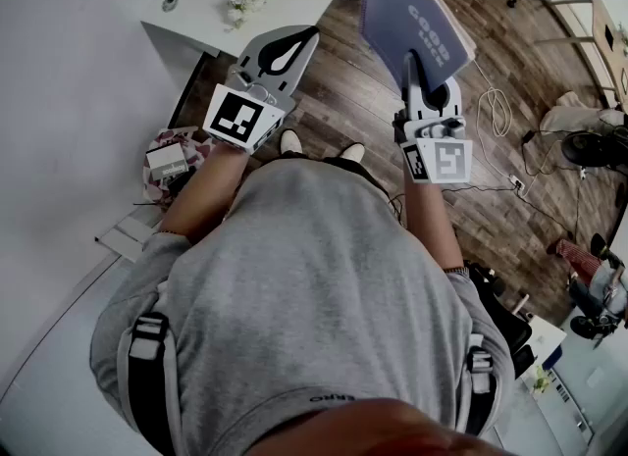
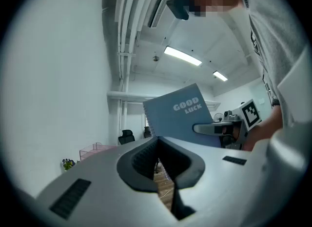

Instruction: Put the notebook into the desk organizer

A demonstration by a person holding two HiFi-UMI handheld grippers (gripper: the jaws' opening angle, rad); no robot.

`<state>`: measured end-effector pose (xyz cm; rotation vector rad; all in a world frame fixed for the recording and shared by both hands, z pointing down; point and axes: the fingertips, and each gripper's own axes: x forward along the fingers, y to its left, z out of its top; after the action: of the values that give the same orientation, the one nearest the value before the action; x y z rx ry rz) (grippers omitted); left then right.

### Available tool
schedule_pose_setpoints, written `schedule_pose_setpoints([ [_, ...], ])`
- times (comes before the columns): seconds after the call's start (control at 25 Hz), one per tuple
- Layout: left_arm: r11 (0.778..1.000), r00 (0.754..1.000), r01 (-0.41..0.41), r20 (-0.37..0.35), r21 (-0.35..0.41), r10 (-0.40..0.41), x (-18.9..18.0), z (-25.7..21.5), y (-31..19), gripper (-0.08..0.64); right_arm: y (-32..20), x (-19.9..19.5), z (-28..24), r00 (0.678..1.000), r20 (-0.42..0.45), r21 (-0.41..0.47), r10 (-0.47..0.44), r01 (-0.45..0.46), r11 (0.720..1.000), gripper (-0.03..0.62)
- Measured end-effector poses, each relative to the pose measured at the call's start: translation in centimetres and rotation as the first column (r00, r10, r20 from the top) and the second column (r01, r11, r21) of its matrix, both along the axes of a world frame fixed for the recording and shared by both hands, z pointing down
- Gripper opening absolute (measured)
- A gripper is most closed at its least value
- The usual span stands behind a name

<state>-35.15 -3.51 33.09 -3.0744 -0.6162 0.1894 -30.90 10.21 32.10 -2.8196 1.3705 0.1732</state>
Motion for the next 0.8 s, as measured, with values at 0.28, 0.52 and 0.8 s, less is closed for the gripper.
schedule_pose_setpoints([
  [0.28, 1.0, 0.999, 0.027, -0.025, 0.007, -0.027, -1.1, -1.3, 0.6, 0.018, 0.6, -0.7, -0.7, 1.0, -0.021, 0.009, -0.01, 0.011, 1.0, 0.038],
  [0.52, 0.999, 0.999, 0.032, -0.015, 0.022, -0.032, -2.0, -1.2, 1.8, 0.018, 2.2, -0.9, 1.0, 0.999, 0.032, 0.064, -0.035, 0.032, 0.997, 0.038],
  [0.8, 0.999, 1.0, 0.03, -0.008, 0.021, -0.03, -1.9, -1.3, 3.7, 0.018, 3.5, -1.7, 0.1, 0.998, 0.034, 0.051, -0.055, 0.054, 0.997, 0.038],
])
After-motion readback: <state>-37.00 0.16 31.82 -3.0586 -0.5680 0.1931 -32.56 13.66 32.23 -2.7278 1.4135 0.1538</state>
